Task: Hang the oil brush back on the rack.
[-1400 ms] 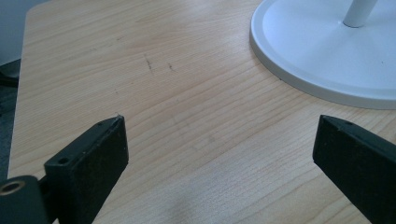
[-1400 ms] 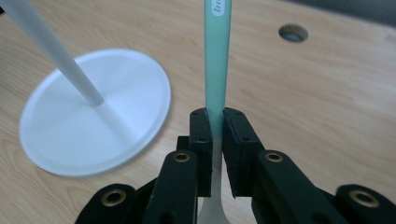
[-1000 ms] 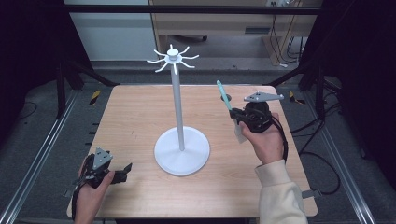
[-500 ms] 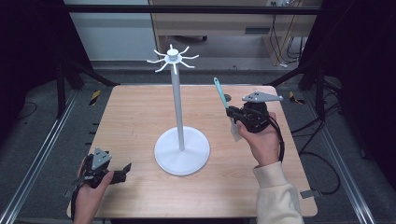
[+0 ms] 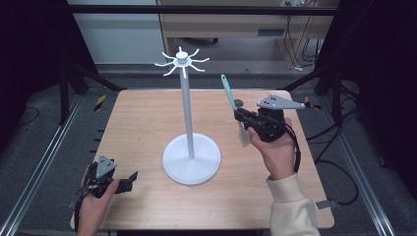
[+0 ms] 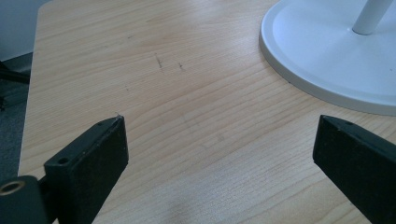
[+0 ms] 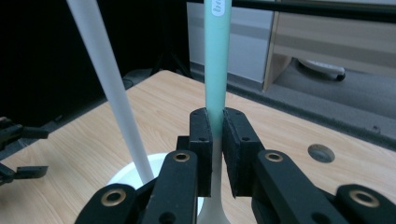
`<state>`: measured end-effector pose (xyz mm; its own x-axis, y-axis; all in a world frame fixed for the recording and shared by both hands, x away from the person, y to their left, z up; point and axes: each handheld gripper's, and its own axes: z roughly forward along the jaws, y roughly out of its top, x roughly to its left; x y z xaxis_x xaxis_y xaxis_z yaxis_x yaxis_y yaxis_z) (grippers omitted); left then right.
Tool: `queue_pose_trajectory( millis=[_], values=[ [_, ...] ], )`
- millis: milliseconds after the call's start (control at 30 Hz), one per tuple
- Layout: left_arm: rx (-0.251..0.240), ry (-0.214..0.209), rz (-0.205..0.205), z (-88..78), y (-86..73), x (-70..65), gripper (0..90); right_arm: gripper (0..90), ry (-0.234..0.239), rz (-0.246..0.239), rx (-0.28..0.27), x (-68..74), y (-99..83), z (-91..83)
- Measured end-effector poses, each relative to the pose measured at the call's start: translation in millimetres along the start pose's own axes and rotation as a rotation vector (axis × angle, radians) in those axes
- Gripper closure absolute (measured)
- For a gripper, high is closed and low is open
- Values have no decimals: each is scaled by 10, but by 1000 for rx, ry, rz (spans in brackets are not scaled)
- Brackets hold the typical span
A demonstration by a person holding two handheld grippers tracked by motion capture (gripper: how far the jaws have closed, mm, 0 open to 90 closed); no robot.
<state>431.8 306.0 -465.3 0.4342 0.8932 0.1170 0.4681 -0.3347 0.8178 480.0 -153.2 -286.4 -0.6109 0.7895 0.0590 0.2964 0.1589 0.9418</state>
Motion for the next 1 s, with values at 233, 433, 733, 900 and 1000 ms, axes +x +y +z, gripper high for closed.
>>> queue_pose_trajectory(
  millis=[233,433,733,900,1000],
  values=[
    [0,-4,3,4,4,-4,29,827,13,-29,-46,124,81,-94],
    [0,-2,6,5,5,-7,29,827,23,-37,-66,150,109,-132],
    [0,-3,9,7,7,-14,29,827,35,-35,-89,162,139,-185],
    [1,-4,11,9,7,-18,29,827,42,-36,-106,184,162,-219],
    [2,-4,13,10,8,-19,29,827,47,-39,-117,196,170,-233]
  ],
)
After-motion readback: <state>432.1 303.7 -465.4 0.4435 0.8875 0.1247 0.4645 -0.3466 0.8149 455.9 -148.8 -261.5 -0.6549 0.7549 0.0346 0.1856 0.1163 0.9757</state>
